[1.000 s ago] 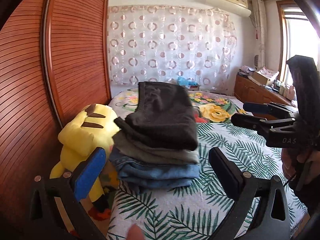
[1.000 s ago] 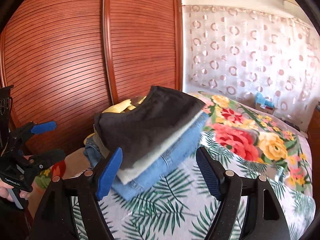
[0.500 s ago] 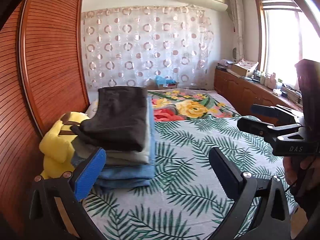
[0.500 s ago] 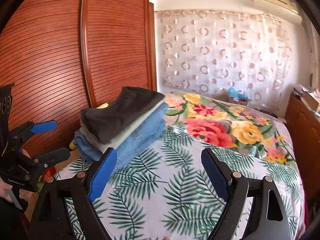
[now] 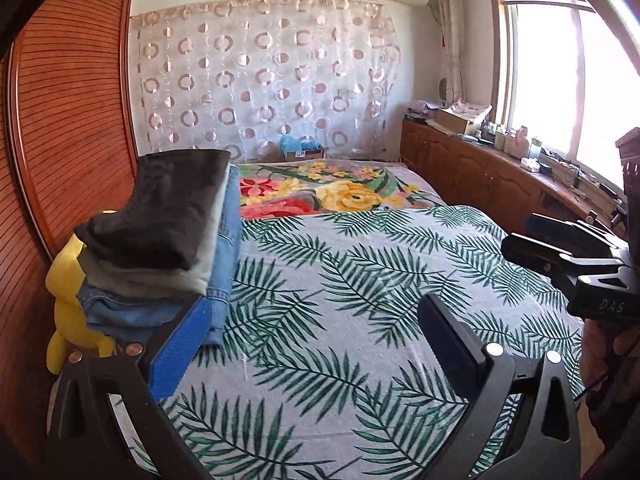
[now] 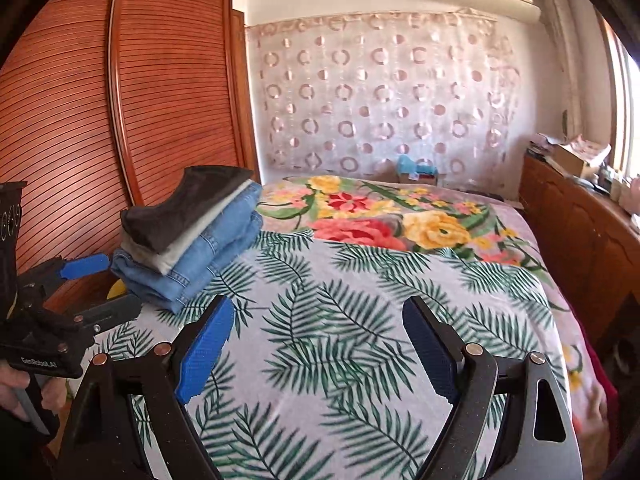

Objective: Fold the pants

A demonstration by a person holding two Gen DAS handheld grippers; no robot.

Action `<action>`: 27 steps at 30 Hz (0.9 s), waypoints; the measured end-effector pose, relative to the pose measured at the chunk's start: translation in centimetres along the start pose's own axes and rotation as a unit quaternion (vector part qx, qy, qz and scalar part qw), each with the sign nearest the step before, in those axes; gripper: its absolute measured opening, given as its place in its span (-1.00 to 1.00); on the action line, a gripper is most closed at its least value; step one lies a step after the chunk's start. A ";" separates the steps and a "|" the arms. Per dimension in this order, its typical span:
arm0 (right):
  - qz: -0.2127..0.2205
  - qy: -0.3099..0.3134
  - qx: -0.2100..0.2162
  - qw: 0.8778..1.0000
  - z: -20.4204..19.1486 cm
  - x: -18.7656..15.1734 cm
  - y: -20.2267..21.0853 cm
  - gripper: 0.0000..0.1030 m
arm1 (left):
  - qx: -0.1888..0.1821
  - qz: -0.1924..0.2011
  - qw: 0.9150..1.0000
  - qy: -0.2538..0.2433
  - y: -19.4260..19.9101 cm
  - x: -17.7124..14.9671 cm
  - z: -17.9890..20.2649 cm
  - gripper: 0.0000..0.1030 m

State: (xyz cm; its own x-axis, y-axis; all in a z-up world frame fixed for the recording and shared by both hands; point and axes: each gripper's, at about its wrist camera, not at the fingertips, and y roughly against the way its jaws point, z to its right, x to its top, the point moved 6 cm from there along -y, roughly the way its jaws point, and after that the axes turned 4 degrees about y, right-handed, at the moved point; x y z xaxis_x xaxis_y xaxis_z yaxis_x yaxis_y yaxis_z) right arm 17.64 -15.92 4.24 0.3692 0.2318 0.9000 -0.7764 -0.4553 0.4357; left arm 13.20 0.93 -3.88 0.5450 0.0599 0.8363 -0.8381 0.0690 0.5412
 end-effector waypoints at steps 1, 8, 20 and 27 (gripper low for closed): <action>0.000 -0.005 -0.004 1.000 0.0 -0.2 0.5 0.70 | -0.002 -0.001 1.000 0.001 0.2 -0.2 0.4 0.99; 0.003 -0.030 -0.027 0.999 -0.2 -1.1 3.2 0.70 | -0.010 -0.002 1.000 0.005 1.6 -0.8 2.3 0.99; 0.029 -0.042 -0.069 0.996 -1.7 -2.1 8.9 0.70 | -0.003 0.023 1.000 -0.006 5.3 0.9 4.1 0.99; 0.046 -0.042 -0.073 0.995 -3.0 -1.8 10.5 0.73 | -0.007 0.043 0.999 -0.006 7.4 2.1 4.3 0.99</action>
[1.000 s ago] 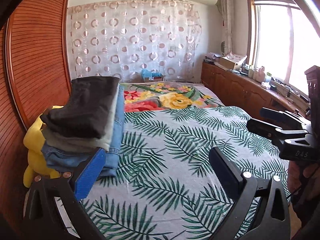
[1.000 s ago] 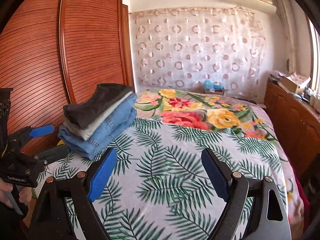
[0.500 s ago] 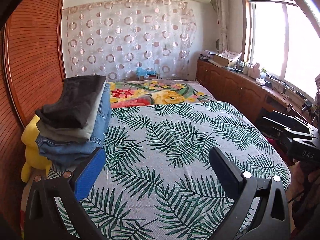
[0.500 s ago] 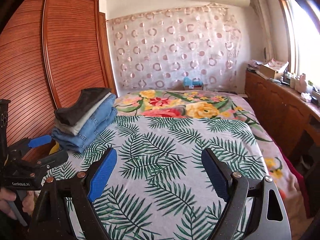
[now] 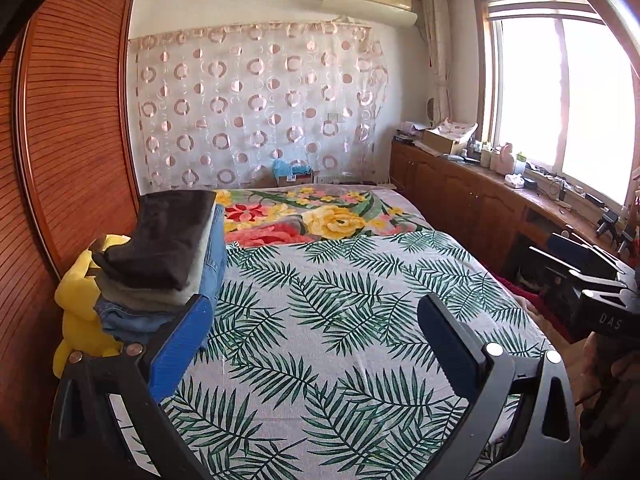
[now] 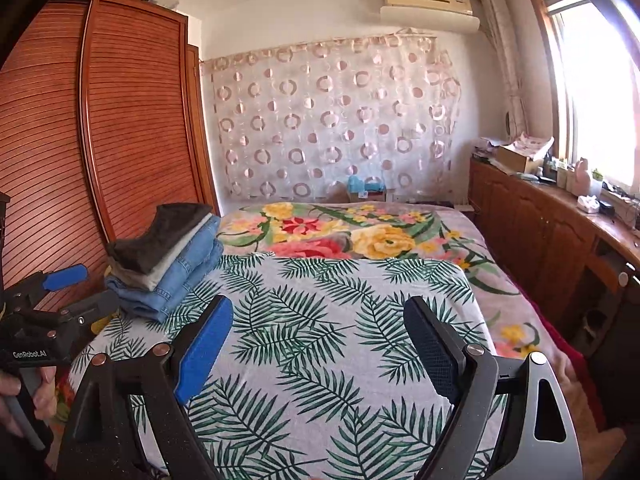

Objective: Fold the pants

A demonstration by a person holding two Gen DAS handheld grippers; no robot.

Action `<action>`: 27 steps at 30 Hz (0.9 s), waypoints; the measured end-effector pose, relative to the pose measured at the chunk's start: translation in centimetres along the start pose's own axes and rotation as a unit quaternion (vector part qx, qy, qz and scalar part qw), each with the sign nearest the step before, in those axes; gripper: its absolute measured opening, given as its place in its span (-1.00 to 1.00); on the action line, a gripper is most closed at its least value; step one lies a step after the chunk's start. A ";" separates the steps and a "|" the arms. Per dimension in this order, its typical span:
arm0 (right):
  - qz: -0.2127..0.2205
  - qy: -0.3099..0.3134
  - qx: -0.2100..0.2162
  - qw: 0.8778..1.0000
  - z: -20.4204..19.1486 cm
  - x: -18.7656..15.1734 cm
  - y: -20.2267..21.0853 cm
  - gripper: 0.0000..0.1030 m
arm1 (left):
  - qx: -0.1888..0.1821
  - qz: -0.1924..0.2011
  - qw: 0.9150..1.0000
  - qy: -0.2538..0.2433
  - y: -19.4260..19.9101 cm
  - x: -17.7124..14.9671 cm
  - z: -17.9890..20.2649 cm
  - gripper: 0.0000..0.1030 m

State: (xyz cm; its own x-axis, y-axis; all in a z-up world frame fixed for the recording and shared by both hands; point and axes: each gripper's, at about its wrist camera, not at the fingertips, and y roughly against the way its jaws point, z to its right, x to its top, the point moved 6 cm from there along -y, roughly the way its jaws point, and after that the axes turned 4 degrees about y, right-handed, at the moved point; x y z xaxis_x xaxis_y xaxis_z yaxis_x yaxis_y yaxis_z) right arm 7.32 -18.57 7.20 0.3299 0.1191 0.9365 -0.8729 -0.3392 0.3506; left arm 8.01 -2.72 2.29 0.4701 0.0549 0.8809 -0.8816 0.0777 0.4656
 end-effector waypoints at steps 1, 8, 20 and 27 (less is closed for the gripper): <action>0.003 0.001 -0.001 1.000 0.1 -0.2 0.3 0.75 | 0.000 0.003 1.000 -0.001 0.3 0.2 0.0 0.99; 0.016 0.004 -0.008 1.000 -0.1 -0.4 1.2 0.82 | -0.001 0.023 1.000 -0.003 2.3 1.1 0.2 0.99; 0.030 0.005 -0.025 0.999 0.2 -0.7 1.7 0.83 | -0.001 0.034 0.999 0.001 3.3 1.3 0.1 0.99; 0.028 0.003 -0.027 0.999 0.4 -1.0 1.3 0.83 | 0.002 0.030 1.000 0.005 2.9 1.1 -0.3 0.99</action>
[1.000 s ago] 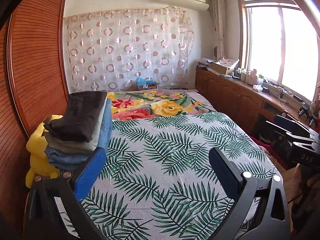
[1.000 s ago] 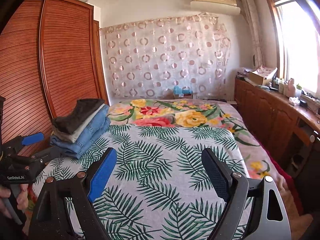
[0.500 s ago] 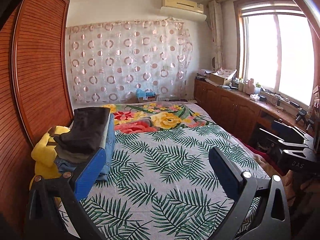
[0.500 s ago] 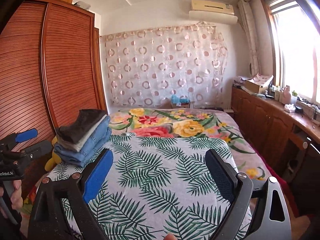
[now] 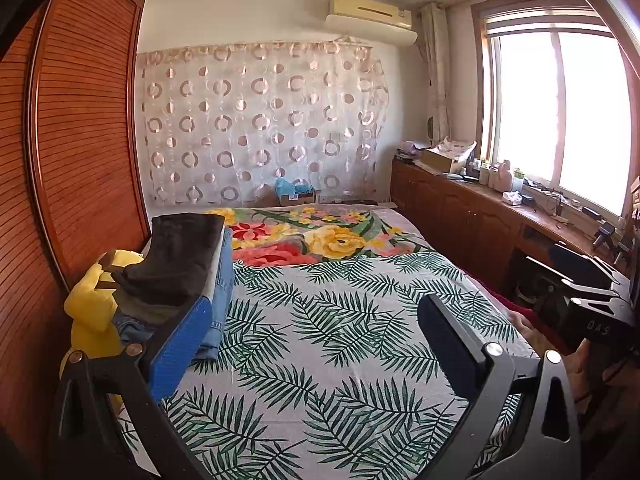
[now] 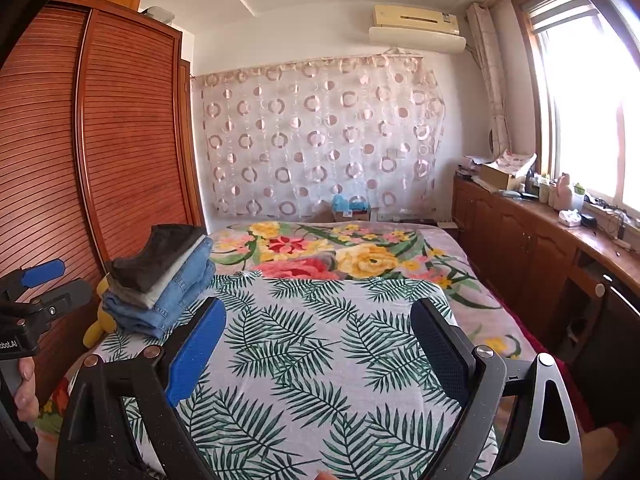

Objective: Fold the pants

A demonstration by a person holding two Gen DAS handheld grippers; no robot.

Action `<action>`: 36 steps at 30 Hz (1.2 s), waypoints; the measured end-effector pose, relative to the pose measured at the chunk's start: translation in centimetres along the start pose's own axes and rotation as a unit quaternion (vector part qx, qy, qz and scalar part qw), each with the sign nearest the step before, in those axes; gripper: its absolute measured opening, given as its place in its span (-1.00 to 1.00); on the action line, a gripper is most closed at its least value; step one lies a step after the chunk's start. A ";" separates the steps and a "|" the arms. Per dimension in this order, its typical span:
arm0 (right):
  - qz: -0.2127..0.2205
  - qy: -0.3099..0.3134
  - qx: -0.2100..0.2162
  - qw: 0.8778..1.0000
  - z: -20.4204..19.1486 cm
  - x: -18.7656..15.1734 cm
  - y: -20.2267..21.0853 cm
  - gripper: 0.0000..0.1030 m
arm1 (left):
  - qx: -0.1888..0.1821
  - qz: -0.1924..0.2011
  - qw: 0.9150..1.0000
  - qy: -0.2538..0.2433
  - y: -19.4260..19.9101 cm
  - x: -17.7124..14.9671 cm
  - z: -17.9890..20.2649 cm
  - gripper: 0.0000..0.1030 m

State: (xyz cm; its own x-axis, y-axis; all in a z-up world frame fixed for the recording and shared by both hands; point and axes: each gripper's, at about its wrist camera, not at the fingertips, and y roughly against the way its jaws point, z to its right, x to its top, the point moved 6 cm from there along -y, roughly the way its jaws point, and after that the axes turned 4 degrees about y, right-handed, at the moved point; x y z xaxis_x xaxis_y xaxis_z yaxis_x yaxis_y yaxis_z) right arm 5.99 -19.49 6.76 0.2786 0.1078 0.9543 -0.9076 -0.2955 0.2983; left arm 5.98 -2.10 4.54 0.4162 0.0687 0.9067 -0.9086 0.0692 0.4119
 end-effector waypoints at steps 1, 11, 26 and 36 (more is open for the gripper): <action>0.000 0.000 0.001 1.000 0.1 0.0 0.0 0.83 | 0.001 -0.001 1.000 0.001 -0.1 0.0 -0.1 0.99; 0.000 0.002 0.003 1.000 0.2 0.0 0.0 0.83 | 0.003 -0.003 1.000 0.003 -0.4 -0.2 -0.3 0.99; 0.002 0.004 0.006 1.000 0.3 -0.1 -0.1 0.83 | 0.002 -0.003 1.000 0.002 -0.3 -0.1 -0.3 0.99; 0.003 0.005 0.007 1.000 0.1 -0.2 0.0 0.83 | 0.003 -0.002 1.000 0.003 -0.3 -0.1 -0.3 0.99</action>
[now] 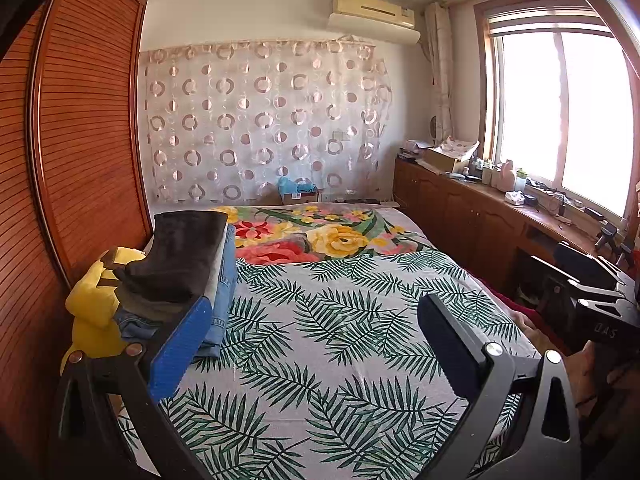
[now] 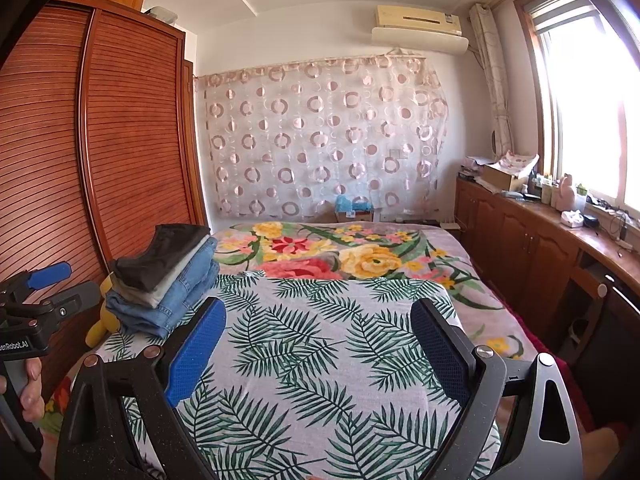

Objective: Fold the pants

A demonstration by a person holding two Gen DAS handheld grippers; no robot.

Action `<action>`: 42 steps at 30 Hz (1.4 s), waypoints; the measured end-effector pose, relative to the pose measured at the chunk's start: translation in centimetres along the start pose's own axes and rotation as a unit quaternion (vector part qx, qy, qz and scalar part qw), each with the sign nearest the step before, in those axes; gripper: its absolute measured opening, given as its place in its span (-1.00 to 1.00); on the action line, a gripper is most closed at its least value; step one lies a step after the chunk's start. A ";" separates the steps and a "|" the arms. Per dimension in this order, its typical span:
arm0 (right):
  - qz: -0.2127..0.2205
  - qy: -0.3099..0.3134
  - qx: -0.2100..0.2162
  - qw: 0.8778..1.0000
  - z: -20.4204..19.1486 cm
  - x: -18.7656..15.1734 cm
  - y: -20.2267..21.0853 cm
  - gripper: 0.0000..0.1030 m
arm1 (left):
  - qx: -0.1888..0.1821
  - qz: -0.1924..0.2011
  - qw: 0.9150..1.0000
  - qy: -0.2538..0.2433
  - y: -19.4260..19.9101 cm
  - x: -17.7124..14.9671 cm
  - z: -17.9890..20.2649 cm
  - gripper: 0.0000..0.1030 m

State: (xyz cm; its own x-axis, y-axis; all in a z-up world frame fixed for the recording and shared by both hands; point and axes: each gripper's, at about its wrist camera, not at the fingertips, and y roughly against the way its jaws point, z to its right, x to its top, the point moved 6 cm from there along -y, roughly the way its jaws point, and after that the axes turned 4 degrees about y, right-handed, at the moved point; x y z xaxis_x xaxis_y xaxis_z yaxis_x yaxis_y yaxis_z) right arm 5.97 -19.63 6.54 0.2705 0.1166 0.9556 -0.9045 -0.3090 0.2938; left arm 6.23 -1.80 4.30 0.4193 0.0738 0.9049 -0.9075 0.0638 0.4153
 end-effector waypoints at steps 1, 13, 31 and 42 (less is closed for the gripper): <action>0.000 0.000 -0.001 1.000 0.0 0.0 0.0 0.83 | 0.000 0.000 1.000 0.000 0.0 0.0 0.0 0.99; 0.000 0.000 -0.002 1.000 -0.1 0.0 0.0 0.83 | 0.001 -0.001 1.000 0.001 0.0 -0.1 0.0 0.99; -0.001 -0.001 -0.002 1.000 -0.4 -0.2 0.0 0.83 | 0.004 -0.004 1.000 0.005 -0.3 -0.2 -0.3 0.99; -0.001 0.000 -0.003 1.000 -0.5 -0.2 -0.1 0.83 | 0.004 -0.003 1.000 0.004 -0.3 -0.2 -0.4 0.99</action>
State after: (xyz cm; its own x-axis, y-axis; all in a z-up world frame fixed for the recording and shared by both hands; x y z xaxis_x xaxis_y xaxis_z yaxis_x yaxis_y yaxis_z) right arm 5.79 -19.13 6.29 0.2720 0.1164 0.9552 -0.9060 -0.3036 0.2950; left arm 6.46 -1.50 3.91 0.4257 0.0818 0.9012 -0.9047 0.0563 0.4222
